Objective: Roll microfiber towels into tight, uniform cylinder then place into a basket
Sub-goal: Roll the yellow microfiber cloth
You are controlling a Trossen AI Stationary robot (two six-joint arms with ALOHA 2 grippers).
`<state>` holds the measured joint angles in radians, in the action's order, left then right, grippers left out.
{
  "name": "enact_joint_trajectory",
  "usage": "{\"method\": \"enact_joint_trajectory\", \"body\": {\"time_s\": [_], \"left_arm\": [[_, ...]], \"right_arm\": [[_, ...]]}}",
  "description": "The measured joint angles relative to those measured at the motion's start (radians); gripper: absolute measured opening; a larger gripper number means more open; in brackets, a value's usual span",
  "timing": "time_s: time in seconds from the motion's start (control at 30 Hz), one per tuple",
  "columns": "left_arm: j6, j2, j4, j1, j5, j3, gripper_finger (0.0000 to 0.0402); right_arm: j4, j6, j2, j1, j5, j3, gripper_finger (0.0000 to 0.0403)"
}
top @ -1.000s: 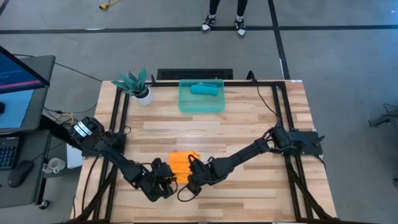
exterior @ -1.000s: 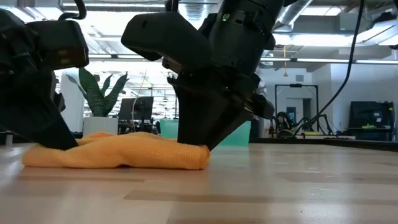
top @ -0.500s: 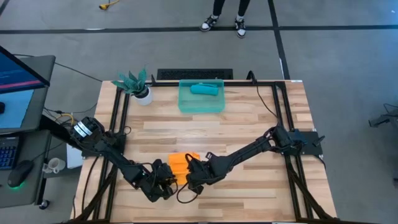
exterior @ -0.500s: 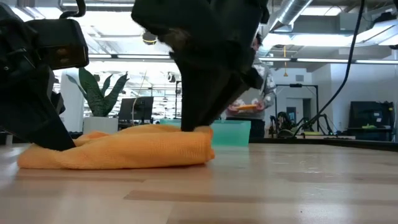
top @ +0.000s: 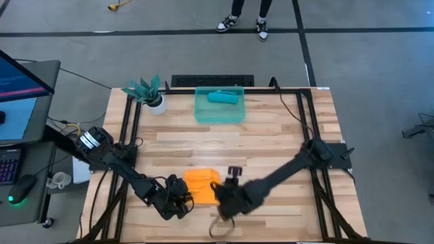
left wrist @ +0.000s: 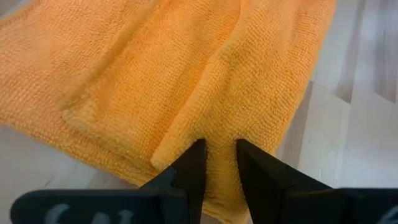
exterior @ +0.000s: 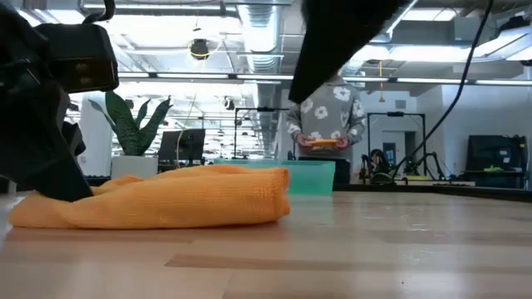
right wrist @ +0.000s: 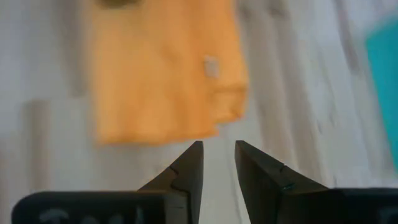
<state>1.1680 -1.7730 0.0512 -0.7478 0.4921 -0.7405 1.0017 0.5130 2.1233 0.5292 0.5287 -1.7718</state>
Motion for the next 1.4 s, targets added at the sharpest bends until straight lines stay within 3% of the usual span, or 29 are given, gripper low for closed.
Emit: {"method": "enact_joint_trajectory", "body": {"time_s": [0.3,0.53,0.87,1.23,1.4], "left_arm": [[0.008,0.037,-0.005,-0.001,-0.081,0.002,0.0089],[0.008,0.039,-0.009,-0.001,-0.107,0.002,0.0089],[0.008,0.039,-0.012,-0.002,-0.128,0.001,0.0089],[0.004,0.039,-0.008,-0.002,-0.128,0.001,0.0089],[0.004,0.039,-0.005,-0.002,-0.130,0.001,0.0089]], "right_arm": [[-0.311,-0.334,0.038,0.126,-0.003,0.108,0.0116],[-0.480,-0.455,0.066,0.127,0.007,0.105,0.0116],[-0.547,-0.509,0.074,0.069,-0.165,0.108,0.0123],[-0.553,-0.634,0.145,0.070,-0.178,0.105,0.0201],[-0.543,-0.573,0.168,0.064,-0.126,0.106,0.0216]]}}
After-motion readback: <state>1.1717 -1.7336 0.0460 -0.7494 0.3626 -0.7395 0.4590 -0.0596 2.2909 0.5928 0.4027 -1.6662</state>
